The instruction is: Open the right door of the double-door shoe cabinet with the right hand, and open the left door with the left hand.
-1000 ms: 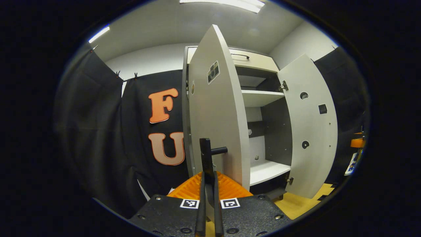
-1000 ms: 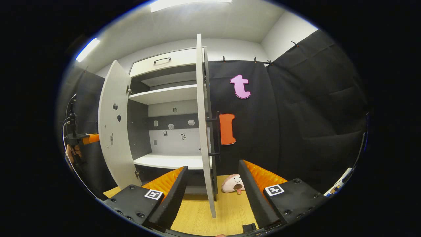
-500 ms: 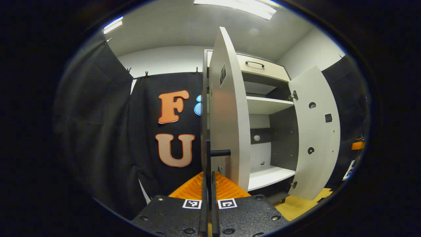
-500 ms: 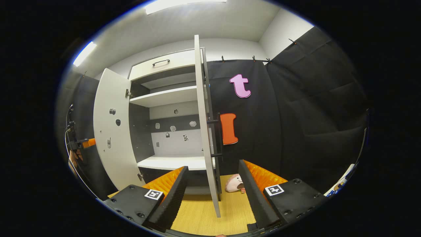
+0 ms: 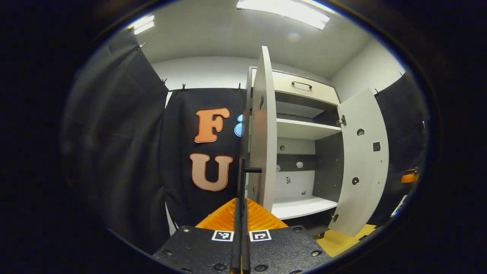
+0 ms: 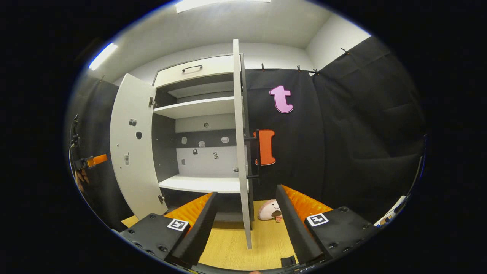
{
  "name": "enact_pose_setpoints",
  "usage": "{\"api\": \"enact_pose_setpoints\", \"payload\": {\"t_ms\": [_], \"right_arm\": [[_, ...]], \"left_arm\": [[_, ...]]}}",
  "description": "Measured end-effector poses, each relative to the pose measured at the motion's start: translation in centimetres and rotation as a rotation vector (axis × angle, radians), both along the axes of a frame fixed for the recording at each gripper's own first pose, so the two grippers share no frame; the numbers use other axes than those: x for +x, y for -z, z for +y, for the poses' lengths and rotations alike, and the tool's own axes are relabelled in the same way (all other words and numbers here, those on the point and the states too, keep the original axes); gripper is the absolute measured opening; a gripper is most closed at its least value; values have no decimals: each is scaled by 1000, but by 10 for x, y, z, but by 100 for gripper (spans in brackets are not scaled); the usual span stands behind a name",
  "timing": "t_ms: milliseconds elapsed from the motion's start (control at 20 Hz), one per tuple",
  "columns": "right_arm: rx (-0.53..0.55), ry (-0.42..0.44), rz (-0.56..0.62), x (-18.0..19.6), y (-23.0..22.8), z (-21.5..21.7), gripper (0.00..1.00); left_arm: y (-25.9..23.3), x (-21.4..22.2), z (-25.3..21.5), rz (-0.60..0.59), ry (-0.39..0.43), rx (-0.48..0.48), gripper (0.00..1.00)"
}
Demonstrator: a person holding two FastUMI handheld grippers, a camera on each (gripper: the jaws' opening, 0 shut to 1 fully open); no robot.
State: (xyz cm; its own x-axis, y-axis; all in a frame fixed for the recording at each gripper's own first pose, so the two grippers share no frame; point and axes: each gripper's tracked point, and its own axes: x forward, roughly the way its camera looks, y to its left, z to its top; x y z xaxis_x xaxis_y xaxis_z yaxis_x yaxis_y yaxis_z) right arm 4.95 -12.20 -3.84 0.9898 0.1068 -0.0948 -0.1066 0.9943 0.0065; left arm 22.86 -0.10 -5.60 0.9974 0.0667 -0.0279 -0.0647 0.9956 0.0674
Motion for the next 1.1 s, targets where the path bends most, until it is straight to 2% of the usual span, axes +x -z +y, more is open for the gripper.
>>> {"api": "enact_pose_setpoints", "payload": {"t_ms": [150,300,350,400,450,500,550,600,700,850,900,950,1100], "right_arm": [[6,-32,-21,0,-9,12,97],[19,-55,-51,-4,-18,27,97],[26,-73,-60,-6,-21,33,97],[37,-97,-70,-9,-24,39,97],[47,-118,-81,-12,-29,43,97],[59,-128,-92,-15,-33,46,97],[64,-136,-98,-18,-34,46,97],[62,-139,-100,-20,-34,46,97],[50,-135,-110,-24,-33,40,97],[29,-125,-110,-27,-30,29,97],[28,-120,-109,-27,-30,26,97],[31,-120,-108,-27,-31,23,97],[38,-121,-99,-24,-29,19,97]], "left_arm": [[2,-6,-11,0,-19,-11,0],[9,-9,-32,16,15,-11,0],[12,-10,-39,25,27,-20,5],[15,-10,-47,28,42,-31,5],[17,-11,-55,28,52,-42,0],[19,-10,-60,30,60,-55,0],[23,-8,-68,34,74,-68,7],[23,-7,-73,33,80,-72,8],[22,-6,-69,14,49,-43,33],[16,-3,-63,-20,4,-25,87],[17,0,-66,-28,0,-49,98],[16,-1,-69,-34,-4,-72,94],[14,1,-70,-60,-35,-111,93]]}}
